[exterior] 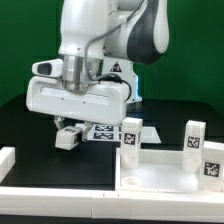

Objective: Assemble square table

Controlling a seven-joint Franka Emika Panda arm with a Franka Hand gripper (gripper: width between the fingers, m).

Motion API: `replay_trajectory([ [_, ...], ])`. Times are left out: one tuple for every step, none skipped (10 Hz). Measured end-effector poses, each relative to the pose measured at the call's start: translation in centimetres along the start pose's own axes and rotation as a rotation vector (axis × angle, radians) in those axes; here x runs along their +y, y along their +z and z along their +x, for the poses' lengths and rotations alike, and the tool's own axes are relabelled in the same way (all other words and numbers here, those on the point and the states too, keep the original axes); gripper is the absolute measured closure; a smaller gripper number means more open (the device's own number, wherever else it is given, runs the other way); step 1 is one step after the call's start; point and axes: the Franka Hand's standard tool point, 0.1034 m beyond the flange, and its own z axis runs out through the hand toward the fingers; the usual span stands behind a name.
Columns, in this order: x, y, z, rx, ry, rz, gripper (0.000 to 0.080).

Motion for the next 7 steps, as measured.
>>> replay_trajectory([
  [0.47, 0.36, -0.64, -0.044, 0.014, 0.023, 0.0512],
  [0.4, 0.6, -0.87, -0.079, 0.018, 0.044, 0.0512],
  [0.14, 0.77, -0.98, -0.091, 0.007, 0.048, 0.0512],
  [0.13, 0.87, -1.2, -0.09, 0.006, 0.044, 0.0512],
  [0.16, 0.95, -1.41, -0.088, 0.007, 0.04, 0.0512],
  [0.2, 0.94, -1.36, -0.087, 0.007, 0.04, 0.0512],
  [0.21, 0.94, -1.36, -0.087, 0.007, 0.04, 0.0512],
])
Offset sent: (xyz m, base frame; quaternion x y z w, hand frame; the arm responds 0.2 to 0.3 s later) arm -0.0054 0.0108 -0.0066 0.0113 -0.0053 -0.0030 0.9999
